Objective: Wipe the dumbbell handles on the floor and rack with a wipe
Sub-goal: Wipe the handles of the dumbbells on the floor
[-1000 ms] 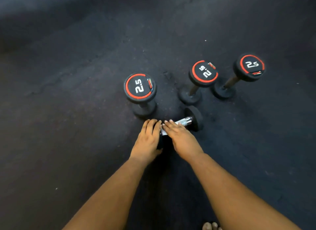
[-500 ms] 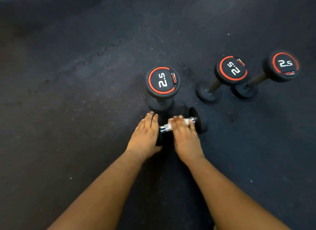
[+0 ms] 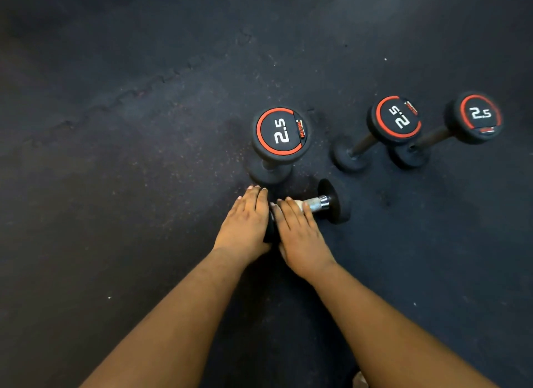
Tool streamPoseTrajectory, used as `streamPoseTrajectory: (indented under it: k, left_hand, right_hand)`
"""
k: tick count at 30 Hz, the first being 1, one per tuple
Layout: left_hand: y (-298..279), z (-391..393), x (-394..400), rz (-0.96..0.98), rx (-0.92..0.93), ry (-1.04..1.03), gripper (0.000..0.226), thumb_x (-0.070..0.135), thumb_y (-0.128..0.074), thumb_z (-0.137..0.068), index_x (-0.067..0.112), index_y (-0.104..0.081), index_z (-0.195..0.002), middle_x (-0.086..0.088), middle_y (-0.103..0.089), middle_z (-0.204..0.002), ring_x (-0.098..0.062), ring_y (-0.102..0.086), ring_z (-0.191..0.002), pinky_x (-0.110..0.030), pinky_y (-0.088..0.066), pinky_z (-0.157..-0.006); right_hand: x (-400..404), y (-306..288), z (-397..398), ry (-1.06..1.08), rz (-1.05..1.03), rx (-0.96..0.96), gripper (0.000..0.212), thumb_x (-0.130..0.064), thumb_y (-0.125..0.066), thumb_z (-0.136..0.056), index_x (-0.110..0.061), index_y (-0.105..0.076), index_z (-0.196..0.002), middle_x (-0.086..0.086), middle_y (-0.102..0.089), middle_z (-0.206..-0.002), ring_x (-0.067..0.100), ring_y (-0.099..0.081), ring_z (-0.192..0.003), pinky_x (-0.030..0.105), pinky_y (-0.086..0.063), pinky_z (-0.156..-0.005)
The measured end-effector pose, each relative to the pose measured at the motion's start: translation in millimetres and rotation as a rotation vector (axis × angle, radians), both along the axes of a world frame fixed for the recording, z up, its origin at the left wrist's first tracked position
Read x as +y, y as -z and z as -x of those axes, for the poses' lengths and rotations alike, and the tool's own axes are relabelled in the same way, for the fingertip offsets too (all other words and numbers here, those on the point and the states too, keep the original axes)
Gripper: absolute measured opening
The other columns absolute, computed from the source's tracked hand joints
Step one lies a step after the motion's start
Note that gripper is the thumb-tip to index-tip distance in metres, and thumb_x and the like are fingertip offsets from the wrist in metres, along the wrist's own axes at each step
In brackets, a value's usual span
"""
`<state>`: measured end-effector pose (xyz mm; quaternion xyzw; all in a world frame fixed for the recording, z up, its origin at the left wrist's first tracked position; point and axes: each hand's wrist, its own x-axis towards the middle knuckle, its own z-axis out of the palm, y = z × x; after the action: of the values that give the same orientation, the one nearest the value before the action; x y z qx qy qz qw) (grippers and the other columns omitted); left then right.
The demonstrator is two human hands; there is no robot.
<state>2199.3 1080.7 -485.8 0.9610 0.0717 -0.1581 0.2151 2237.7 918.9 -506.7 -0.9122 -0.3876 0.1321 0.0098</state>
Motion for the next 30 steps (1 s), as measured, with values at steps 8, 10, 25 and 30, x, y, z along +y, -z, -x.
streamPoseTrajectory:
  k: [8,10,25,30]
  left_hand:
    - [-1,-5,2,0.012,0.012,-0.006,0.117,0.029,-0.084,-0.076,0.007,-0.006,-0.161,-0.014,-0.011,-0.168,-0.025,-0.006,-0.157,-0.039,-0.009,-0.128]
    - [-1,-5,2,0.019,0.023,-0.004,0.121,0.031,-0.087,-0.074,0.008,-0.005,-0.161,-0.013,-0.011,-0.168,-0.024,-0.006,-0.157,-0.039,-0.009,-0.128]
    - [0,-3,0,0.012,0.028,-0.01,0.128,0.036,-0.09,-0.069,0.008,-0.005,-0.161,-0.012,-0.011,-0.168,-0.025,-0.008,-0.157,-0.039,-0.011,-0.128]
    - [-4,-4,1,0.03,0.017,-0.021,0.121,0.035,-0.087,-0.073,0.007,-0.008,-0.16,-0.013,-0.012,-0.167,-0.025,-0.008,-0.156,-0.038,-0.007,-0.128]
  right_hand:
    - [34,-5,-36,-0.086,0.147,0.014,0.053,-0.019,-0.056,-0.088,-0.008,-0.047,-0.139,0.008,-0.057,-0.129,0.028,-0.053,-0.121,0.043,-0.032,-0.117]
    - [12,-8,-24,-0.073,0.098,0.008,0.068,-0.02,-0.061,-0.082,-0.007,-0.042,-0.146,0.01,-0.051,-0.141,0.029,-0.046,-0.134,0.05,-0.027,-0.121]
    - [-23,1,-23,0.105,0.152,-0.091,0.058,-0.015,-0.055,-0.088,-0.01,-0.043,-0.145,0.011,-0.049,-0.141,0.031,-0.042,-0.138,0.057,-0.017,-0.123]
    - [12,0,-70,0.143,0.271,0.06,0.03,-0.021,-0.058,-0.092,-0.015,-0.058,-0.121,0.008,-0.063,-0.118,0.031,-0.056,-0.115,0.044,-0.027,-0.12]
